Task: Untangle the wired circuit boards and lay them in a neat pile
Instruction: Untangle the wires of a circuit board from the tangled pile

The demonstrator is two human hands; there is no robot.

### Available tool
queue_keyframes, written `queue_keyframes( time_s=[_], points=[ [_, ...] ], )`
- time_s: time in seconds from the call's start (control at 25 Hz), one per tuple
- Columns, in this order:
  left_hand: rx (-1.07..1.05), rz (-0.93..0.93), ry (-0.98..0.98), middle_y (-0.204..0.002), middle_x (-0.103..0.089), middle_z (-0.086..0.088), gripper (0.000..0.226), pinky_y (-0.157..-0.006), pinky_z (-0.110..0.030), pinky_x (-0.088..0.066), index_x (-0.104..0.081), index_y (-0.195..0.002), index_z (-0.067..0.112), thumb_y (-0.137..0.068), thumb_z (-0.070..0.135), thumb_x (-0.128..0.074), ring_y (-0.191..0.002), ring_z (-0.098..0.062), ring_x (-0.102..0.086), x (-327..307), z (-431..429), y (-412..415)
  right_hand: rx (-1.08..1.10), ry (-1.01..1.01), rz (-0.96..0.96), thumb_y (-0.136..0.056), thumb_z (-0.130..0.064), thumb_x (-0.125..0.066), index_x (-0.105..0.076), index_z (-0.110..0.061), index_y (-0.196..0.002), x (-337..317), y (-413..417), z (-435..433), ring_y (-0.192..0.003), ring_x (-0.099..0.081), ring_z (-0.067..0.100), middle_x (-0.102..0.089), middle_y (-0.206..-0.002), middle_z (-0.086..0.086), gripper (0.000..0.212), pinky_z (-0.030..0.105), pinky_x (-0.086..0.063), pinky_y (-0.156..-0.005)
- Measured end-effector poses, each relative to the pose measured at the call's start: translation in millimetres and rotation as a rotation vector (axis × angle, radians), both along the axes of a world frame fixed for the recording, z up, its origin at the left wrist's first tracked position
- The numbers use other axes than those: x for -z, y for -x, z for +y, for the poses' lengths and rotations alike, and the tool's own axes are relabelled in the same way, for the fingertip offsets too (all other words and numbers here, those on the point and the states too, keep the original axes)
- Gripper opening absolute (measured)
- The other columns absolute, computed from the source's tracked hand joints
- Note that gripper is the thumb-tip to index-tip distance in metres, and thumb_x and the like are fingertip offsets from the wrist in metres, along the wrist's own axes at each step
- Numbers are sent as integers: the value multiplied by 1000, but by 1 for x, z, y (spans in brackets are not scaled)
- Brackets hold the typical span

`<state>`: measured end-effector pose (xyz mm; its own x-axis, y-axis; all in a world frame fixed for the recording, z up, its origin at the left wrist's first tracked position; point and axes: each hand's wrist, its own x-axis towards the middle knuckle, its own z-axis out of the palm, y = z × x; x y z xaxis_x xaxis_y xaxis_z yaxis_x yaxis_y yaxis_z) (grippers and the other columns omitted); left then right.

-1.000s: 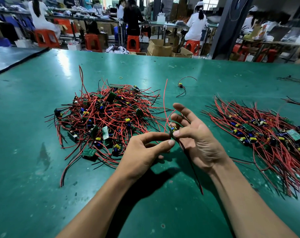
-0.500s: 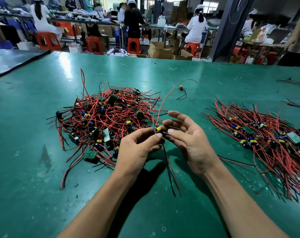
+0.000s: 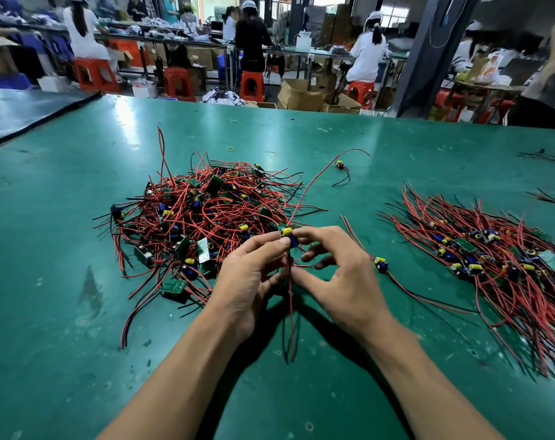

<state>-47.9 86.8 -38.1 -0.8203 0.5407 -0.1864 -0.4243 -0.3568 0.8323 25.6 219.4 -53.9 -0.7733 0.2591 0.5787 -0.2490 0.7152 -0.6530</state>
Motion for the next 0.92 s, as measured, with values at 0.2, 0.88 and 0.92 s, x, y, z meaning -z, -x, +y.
queue_keyframes(
  time_s=[0.2, 0.88, 0.92],
  points=[
    [48, 11, 20, -77, -70, -5, 11, -55, -20, -51, -68, -89, 11, -81, 3, -68, -64, -12, -64, 0, 1, -2, 49, 147, 69, -81, -39, -79, -75, -23, -91, -1, -1, 5, -79, -68, 9, -71, -88, -8, 19, 22, -50, -71],
    [142, 186, 115, -76, -67, -11, 23, -55, -21, -51, -58, -103, 4, -84, -4, -68, -60, -17, -60, 5, 6, -11, -116, 1029, -187, -92, -8, -66, -12, -14, -156, -16, -2, 9, -87, -71, 22, -75, -112, 8, 84, 38, -60, -70],
    [146, 219, 120, -75, -70, -8, 30, -56, -22, -53, -58, -109, 5, -83, 0, -71, -62, -16, -62, 7, 6, -11, -104, 999, -179, -93, -8, -65, -8, -14, -157, -14, -2, 10, -88, -72, 22, -75, -111, 8, 86, 37, -59, -69]
  ],
)
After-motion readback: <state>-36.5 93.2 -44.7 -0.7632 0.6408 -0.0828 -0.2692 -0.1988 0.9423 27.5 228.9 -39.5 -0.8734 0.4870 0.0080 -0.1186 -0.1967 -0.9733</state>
